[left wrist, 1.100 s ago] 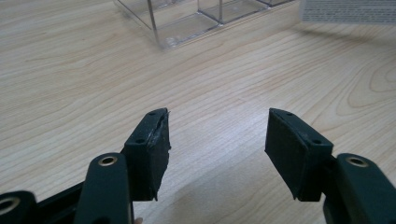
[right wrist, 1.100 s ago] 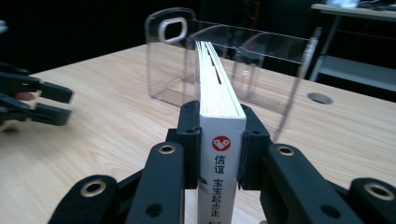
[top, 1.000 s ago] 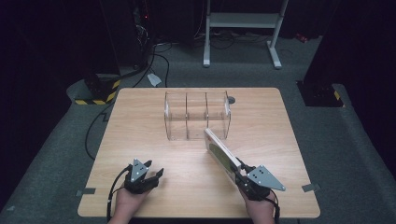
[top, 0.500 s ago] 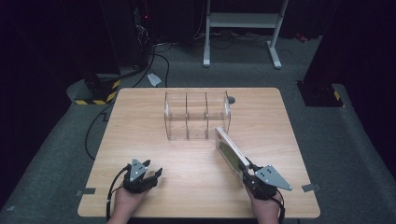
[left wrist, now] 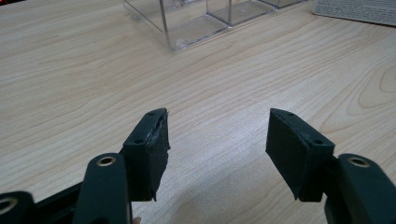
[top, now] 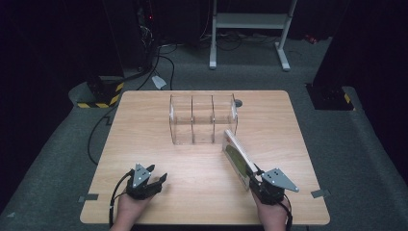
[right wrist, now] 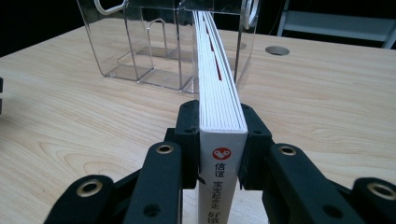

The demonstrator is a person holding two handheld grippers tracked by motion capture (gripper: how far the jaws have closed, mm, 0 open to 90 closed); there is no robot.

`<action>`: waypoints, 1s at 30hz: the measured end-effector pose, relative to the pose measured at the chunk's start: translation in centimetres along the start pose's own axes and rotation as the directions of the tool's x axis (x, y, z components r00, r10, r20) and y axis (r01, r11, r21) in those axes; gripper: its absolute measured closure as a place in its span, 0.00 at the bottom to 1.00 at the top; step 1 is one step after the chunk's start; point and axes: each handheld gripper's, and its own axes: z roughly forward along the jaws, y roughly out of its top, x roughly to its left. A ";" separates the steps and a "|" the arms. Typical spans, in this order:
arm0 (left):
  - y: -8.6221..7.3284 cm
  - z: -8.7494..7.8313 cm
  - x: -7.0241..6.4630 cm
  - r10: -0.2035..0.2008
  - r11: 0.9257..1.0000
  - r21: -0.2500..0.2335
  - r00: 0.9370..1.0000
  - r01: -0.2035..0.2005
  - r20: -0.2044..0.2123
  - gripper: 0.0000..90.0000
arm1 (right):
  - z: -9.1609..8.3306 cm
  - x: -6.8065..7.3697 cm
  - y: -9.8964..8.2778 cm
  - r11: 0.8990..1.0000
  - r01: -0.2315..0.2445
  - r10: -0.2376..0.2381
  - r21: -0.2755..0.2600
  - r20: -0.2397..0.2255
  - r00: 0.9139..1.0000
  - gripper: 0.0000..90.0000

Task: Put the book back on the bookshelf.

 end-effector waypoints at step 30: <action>-0.3 0.8 0.4 -0.014 0.997 0.074 1.000 0.015 -0.004 0.40 | 1.0 0.9 1.0 1.000 0.005 -0.005 0.011 0.019 1.000 0.84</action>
